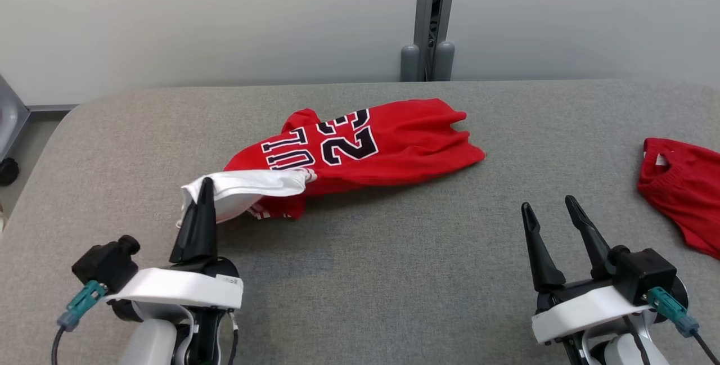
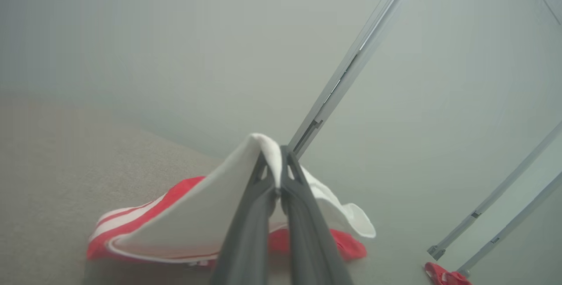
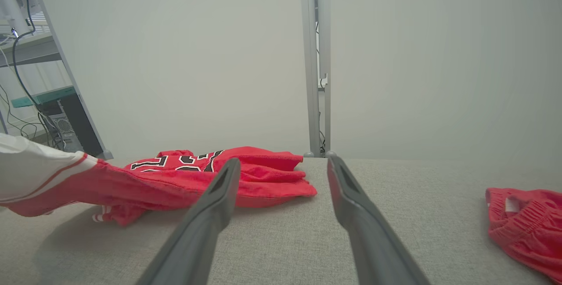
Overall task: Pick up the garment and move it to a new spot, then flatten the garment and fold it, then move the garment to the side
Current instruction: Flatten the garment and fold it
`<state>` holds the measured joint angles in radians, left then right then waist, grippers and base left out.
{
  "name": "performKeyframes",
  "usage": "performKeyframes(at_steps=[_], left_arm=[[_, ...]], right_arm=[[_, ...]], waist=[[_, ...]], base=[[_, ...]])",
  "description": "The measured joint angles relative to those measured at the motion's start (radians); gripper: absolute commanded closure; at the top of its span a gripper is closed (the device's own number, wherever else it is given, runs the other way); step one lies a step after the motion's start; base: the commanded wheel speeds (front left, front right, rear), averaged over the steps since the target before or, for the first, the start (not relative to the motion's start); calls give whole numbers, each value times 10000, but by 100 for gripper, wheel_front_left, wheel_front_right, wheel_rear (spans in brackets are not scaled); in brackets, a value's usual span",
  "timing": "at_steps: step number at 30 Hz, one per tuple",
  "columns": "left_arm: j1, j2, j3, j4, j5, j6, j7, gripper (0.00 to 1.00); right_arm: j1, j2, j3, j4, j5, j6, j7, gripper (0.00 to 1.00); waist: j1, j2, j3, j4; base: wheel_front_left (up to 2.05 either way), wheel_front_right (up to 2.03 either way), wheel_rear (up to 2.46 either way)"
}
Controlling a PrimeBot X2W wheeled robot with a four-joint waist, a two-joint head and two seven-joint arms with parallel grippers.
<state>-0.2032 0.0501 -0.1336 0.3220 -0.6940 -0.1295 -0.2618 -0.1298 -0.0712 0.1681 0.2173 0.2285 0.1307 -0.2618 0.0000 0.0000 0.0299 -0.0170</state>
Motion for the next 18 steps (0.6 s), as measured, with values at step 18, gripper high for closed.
performKeyframes(at_steps=[18], left_arm=[[999,-13,372,775,2974,385,-15,100]], right_arm=[[165,92,-8,33,-4,0,0,0]], waist=[[0,0,-174,221]], base=[[0,0,0]])
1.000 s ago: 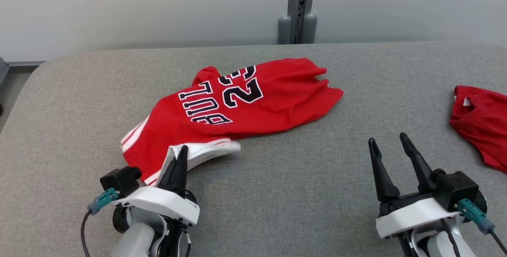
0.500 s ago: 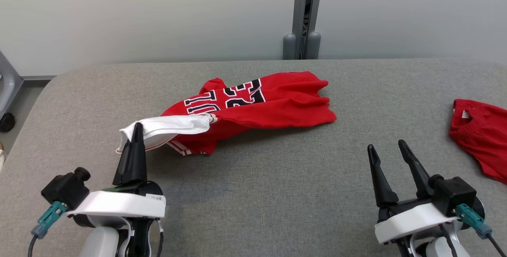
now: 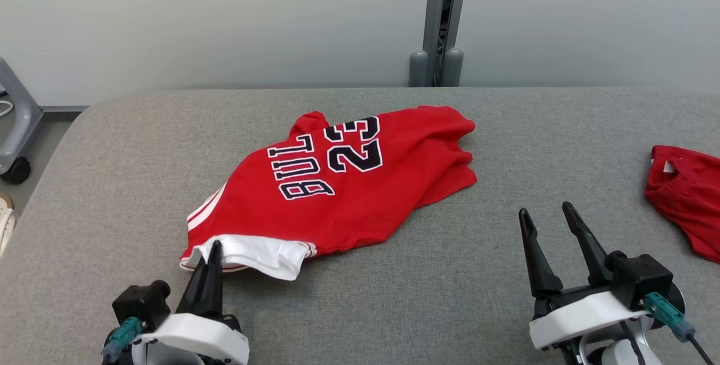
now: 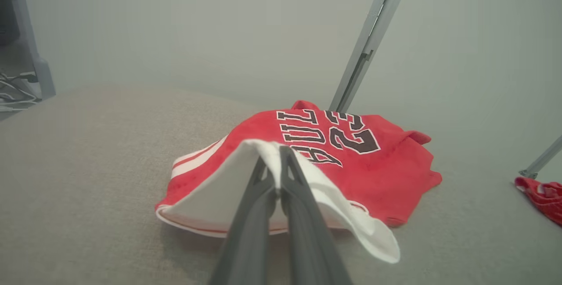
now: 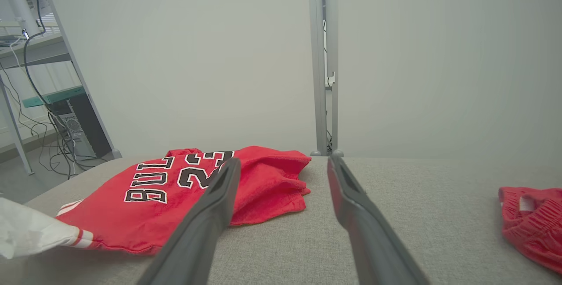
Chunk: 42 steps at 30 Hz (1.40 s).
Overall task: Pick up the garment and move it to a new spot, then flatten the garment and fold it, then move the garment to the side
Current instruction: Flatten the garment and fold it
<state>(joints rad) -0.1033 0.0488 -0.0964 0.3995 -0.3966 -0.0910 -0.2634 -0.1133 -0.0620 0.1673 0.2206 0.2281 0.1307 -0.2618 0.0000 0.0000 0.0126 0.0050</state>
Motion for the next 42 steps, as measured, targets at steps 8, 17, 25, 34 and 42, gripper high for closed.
performKeyframes(at_steps=[8,17,25,34,42], left_arm=[[-106,0,73,2527,330,397,0,100],[-771,-8,-324,4658,-761,445,334,0],[-1119,-4,-336,4730,-1104,917,59,0],[-710,25,673,1174,228,1452,17,0],[32,0,173,-50,309,1358,17,0]], right_arm=[[-24,-44,42,35,2,0,0,0],[-39,-94,8,104,-2,0,0,0],[-40,-92,-4,203,-15,0,0,0],[-6,-100,-86,194,-44,0,0,0],[-102,-234,-46,309,-42,0,0,0]], waist=[[0,0,156,-129],[0,0,197,-135],[0,0,32,-60],[0,0,-103,-10],[0,0,147,80]], base=[[0,0,0],[0,0,0],[0,0,0],[0,0,0],[0,0,0]])
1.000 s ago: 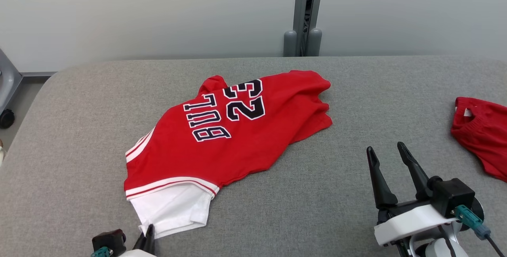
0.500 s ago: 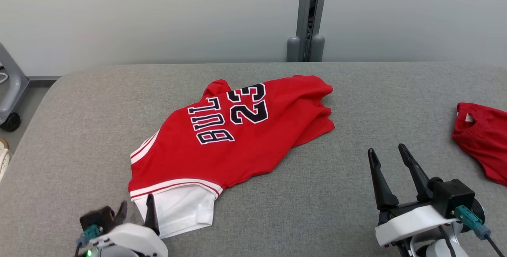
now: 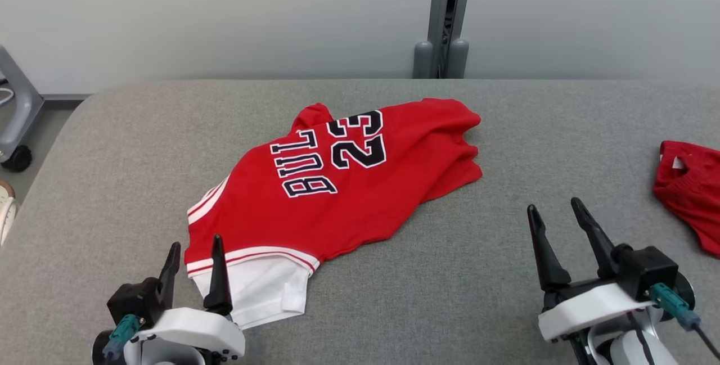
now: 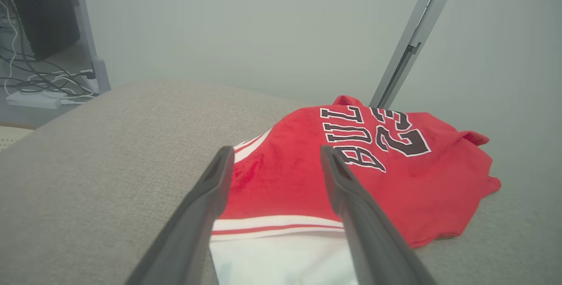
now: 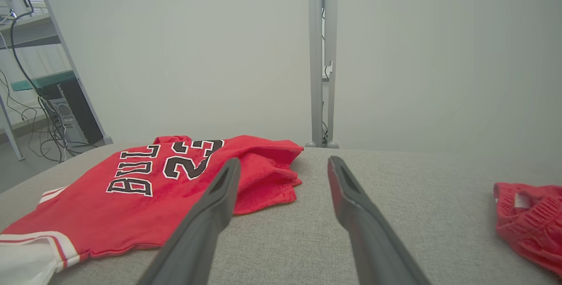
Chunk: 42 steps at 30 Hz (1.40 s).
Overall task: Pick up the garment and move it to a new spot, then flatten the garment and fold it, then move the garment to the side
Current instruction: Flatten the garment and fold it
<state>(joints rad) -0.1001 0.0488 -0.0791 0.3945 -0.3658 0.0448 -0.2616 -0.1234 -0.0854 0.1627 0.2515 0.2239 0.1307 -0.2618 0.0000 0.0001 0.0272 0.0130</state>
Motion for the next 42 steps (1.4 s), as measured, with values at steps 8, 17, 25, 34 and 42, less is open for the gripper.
performKeyframes(at_steps=[8,17,25,34,42], left_arm=[[-321,-2,-740,-192,-270,48,0,0],[-957,-2,-1358,-291,-566,94,0,0],[-1157,-2,-1488,-376,-696,111,0,0],[-1351,-2,-1630,-414,-796,150,0,0],[-1525,-2,-1695,-410,-961,219,0,0]], right_arm=[[-1527,-297,222,1979,1179,0,376,0],[-4069,-384,132,4702,3979,0,1965,0],[-5360,-414,230,6192,5164,0,2656,0],[-6290,-445,554,7108,5822,0,2752,0],[-6616,-518,897,7350,6395,0,2872,100]], waist=[[0,0,900,290],[0,0,1867,910],[0,0,2373,1334],[0,0,2688,1536],[1,0,2795,1659]], base=[[0,0,0],[0,0,0],[0,0,0],[0,0,0],[0,0,0]])
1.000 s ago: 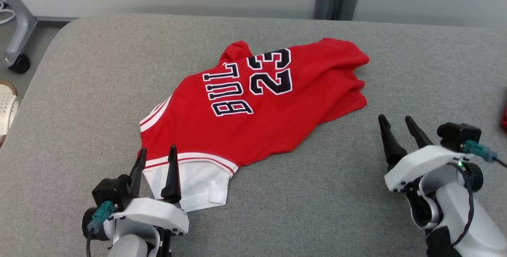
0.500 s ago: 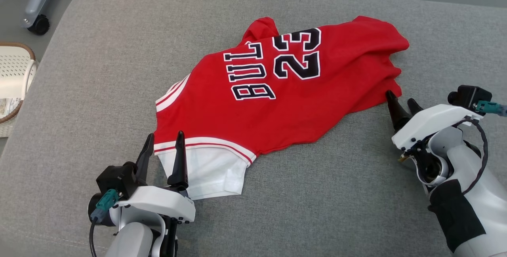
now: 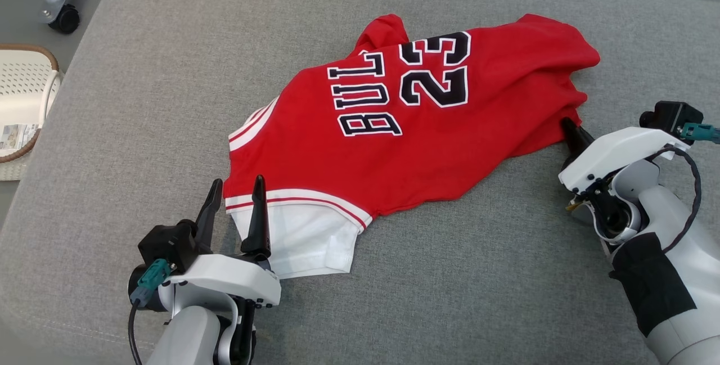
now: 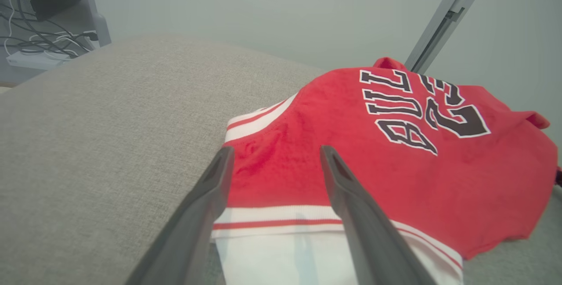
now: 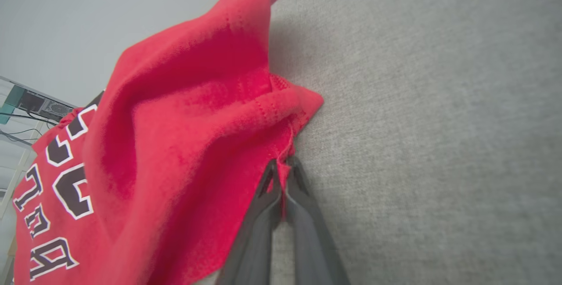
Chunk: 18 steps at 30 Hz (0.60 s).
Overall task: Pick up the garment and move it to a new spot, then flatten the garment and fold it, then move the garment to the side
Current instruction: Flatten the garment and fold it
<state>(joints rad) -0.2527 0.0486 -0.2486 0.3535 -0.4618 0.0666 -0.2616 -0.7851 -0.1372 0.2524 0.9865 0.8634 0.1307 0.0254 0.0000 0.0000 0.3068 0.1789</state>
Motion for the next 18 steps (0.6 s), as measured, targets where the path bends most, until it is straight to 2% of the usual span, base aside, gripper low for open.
performKeyframes(at_steps=[7,18], left_arm=[[5,2,94,121,-58,6,0,0],[341,0,224,249,-73,-12,0,0]], right_arm=[[182,-217,537,-201,460,0,-180,100],[429,-1206,1313,-497,451,0,176,100]], waist=[[0,0,-247,-86],[-1,0,-1087,-446]], base=[[0,0,0],[0,0,0]])
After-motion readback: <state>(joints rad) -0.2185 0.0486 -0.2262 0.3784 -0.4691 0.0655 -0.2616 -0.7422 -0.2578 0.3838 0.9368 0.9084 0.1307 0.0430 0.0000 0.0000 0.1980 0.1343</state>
